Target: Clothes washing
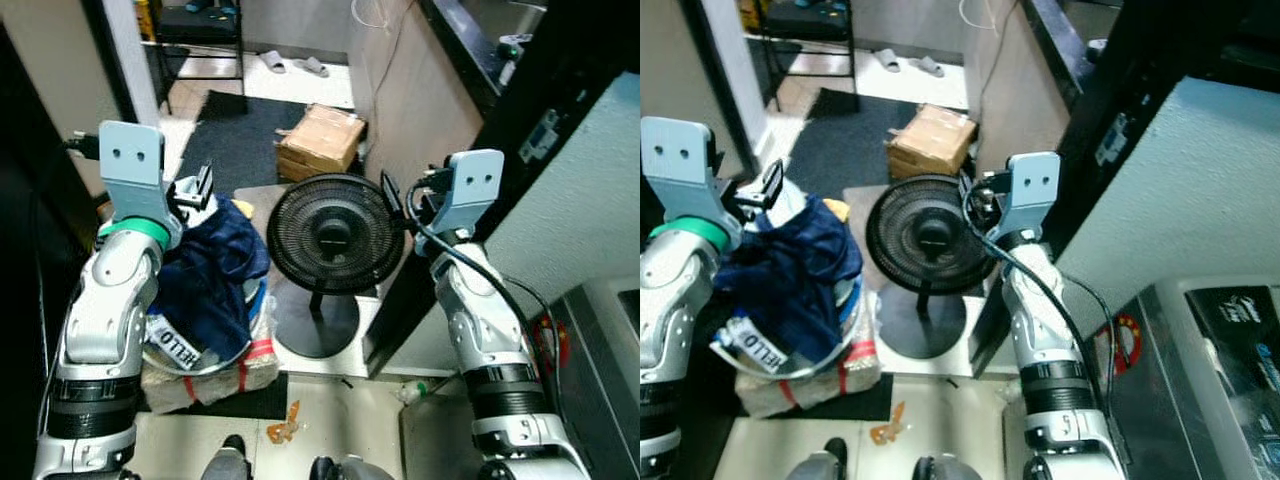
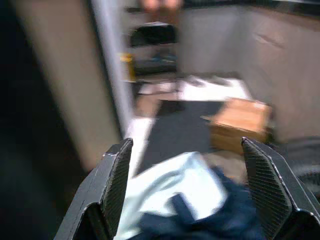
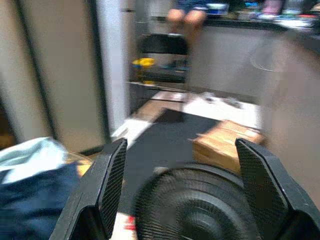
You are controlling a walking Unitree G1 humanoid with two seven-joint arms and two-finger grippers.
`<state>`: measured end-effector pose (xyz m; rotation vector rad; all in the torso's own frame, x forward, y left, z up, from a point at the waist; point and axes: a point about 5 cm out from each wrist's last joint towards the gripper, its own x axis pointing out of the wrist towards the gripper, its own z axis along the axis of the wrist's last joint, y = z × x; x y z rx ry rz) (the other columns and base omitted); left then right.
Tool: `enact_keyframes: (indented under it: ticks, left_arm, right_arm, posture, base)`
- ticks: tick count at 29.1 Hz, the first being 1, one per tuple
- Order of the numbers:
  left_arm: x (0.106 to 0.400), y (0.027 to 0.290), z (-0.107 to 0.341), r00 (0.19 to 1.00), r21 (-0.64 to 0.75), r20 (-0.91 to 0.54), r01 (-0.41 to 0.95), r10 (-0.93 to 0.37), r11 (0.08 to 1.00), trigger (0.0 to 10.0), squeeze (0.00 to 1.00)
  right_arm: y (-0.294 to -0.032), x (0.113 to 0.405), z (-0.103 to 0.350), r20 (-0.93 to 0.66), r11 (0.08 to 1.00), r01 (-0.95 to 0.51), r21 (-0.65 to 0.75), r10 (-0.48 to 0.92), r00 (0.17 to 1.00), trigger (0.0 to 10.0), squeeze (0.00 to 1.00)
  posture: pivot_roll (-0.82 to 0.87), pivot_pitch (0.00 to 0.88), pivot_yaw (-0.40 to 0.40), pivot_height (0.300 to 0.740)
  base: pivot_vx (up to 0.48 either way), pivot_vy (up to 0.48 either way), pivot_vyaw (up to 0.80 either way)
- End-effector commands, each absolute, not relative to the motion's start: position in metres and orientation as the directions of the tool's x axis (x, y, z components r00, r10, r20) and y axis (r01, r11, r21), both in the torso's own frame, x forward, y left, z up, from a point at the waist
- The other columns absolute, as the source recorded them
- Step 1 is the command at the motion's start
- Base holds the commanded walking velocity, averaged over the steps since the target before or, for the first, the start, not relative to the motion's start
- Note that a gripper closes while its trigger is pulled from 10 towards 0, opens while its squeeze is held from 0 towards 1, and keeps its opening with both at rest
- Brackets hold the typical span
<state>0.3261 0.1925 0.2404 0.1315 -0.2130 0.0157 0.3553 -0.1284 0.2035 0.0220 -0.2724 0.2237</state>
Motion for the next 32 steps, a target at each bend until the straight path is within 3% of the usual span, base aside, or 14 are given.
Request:
enact_keyframes:
  ticks: [1, 15, 19, 32]
  left_arm:
    - [0.3264, 0.1923, 0.2342, 0.981, 0.133, 0.192, -0.032, 0.006, 0.991, 10.0, 0.00]
    - [0.3297, 0.1880, 0.2328, 0.980, 0.122, 0.200, -0.030, 0.005, 0.992, 10.0, 0.00]
    - [0.3302, 0.1882, 0.2327, 0.978, 0.118, 0.209, -0.038, 0.013, 0.992, 10.0, 0.00]
    - [0.3310, 0.1845, 0.2314, 0.977, 0.111, 0.215, -0.026, 0.001, 0.993, 10.0, 0.00]
  right_arm:
    - [-0.1263, 0.3557, 0.2014, 0.256, 0.974, -0.226, -0.013, 0.222, 0.941, 10.0, 0.00]
    - [-0.1284, 0.3557, 0.2030, 0.250, 0.975, -0.220, -0.017, 0.217, 0.944, 10.0, 0.00]
    - [-0.1272, 0.3554, 0.2044, 0.257, 0.975, -0.221, -0.003, 0.214, 0.942, 10.0, 0.00]
    - [-0.1332, 0.3577, 0.2013, 0.245, 0.980, -0.197, 0.025, 0.185, 0.952, 10.0, 0.00]
  posture:
    - [0.05, 0.073, -0.065, 0.740]
    - [0.04, 0.068, -0.072, 0.740]
    - [0.04, 0.067, -0.074, 0.740]
    - [0.04, 0.062, -0.071, 0.740]
  base:
    - [0.000, 0.000, 0.80]
    - [0.000, 0.000, 0.80]
    - [0.000, 0.000, 0.00]
    - [0.458, 0.000, 0.00]
